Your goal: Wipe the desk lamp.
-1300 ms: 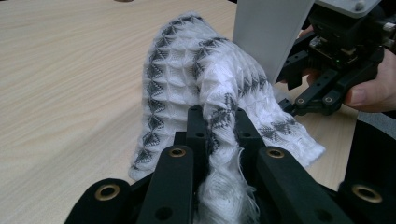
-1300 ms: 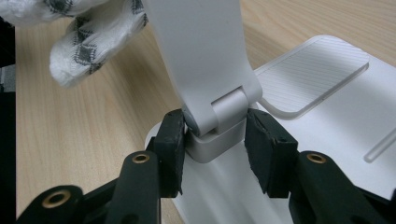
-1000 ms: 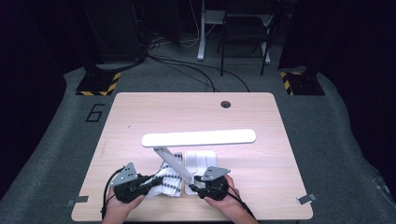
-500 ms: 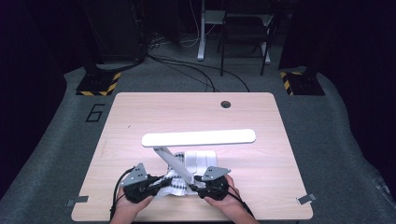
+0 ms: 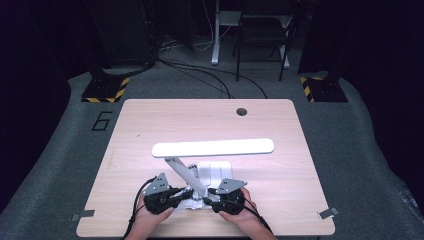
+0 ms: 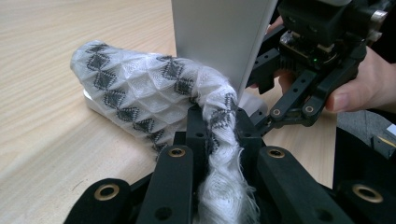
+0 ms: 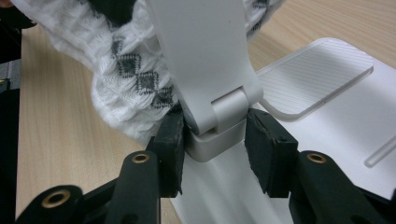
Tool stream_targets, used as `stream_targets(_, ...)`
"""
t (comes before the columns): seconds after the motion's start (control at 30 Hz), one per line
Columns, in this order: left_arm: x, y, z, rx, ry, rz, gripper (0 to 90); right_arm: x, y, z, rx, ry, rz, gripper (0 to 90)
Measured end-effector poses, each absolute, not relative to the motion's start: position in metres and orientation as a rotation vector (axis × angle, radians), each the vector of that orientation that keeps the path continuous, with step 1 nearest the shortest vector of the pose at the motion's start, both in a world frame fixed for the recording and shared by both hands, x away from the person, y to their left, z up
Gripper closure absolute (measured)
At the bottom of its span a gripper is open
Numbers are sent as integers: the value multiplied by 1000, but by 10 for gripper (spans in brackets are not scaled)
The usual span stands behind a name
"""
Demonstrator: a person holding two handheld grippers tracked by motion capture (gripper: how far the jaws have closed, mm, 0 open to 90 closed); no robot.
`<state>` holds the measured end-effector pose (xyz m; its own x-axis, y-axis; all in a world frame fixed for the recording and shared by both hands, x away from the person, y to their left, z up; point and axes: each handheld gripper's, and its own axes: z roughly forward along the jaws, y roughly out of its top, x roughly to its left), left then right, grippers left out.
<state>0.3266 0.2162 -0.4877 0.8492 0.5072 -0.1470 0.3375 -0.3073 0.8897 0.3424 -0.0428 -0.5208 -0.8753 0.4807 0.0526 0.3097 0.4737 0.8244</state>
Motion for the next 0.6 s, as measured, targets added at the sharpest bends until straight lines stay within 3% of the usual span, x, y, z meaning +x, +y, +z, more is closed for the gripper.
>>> stream_targets(0.6,338,202,-509,1985,649,154,806,342,-42,-521,680,2524,1357,579)
